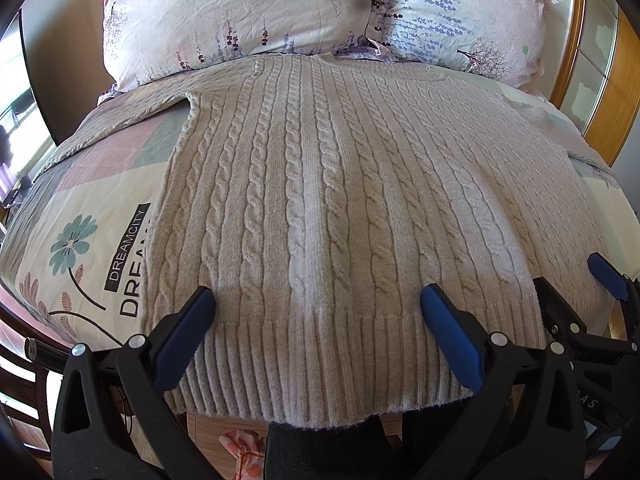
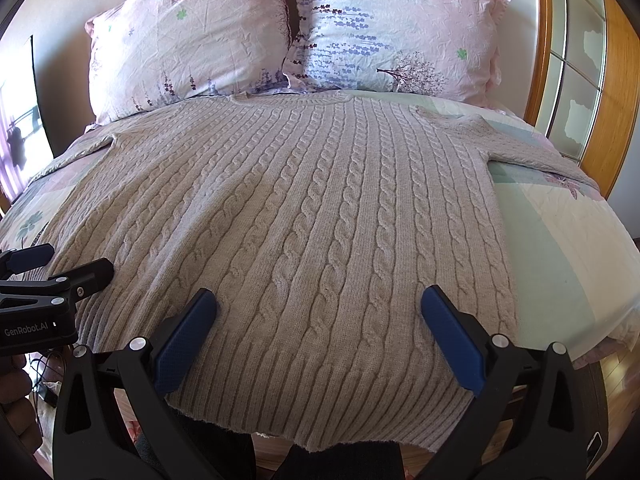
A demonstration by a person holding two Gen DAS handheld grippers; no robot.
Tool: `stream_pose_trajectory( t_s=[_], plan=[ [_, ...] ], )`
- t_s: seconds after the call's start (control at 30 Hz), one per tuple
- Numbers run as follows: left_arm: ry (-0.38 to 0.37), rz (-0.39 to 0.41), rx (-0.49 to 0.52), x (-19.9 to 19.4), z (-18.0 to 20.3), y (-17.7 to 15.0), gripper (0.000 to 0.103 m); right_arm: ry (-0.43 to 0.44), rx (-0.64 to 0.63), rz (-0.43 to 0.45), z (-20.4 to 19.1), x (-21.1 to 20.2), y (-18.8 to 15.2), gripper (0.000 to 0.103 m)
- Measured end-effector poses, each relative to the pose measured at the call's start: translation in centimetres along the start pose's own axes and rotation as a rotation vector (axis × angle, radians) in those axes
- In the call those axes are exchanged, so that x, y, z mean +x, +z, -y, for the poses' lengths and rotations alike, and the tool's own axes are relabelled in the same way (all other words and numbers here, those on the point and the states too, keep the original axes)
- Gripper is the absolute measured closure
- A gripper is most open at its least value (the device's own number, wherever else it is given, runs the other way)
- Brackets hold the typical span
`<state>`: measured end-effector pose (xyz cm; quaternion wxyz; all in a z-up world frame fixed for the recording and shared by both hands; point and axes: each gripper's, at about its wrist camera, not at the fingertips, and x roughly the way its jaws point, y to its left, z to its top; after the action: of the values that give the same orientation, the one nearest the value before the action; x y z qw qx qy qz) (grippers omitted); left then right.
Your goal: Fold small clothes
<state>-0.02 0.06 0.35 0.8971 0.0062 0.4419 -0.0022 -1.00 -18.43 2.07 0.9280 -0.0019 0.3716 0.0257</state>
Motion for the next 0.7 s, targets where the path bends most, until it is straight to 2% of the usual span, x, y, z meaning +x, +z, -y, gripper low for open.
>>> stream_pose_trajectory(
  t_s=[0.37,0.43,0.53,0.63,0.7],
  plan=[
    [-0.002,-0.008,0.006,0.2,-0.1,0.3,0.002,0.006,-0.012,0.008,0.1,-0.1,-0.2,0.001],
    [-0.004,-0.012,0.011,0.3,0.1,0.3,0.002,0.018,-0.023,0.014,0.3,-0.1,-0.2,0.001],
    [-0.007,-0.019,0.023,0.5,0.2,0.4,0.002,0.093,-0.064,0.055,1.2,0.0,-0.4,0.001],
    [-0.029,-0.023,0.047,0.4,0.0,0.6,0.002,0.137,-0.023,0.042,4.4,-0.3,1.7,0.001],
    [-0.065,-0.015,0.043,0.2,-0.9,1.2,0.002,0.133,0.117,0.108,9.8,-1.3,4.9,0.001]
  ],
)
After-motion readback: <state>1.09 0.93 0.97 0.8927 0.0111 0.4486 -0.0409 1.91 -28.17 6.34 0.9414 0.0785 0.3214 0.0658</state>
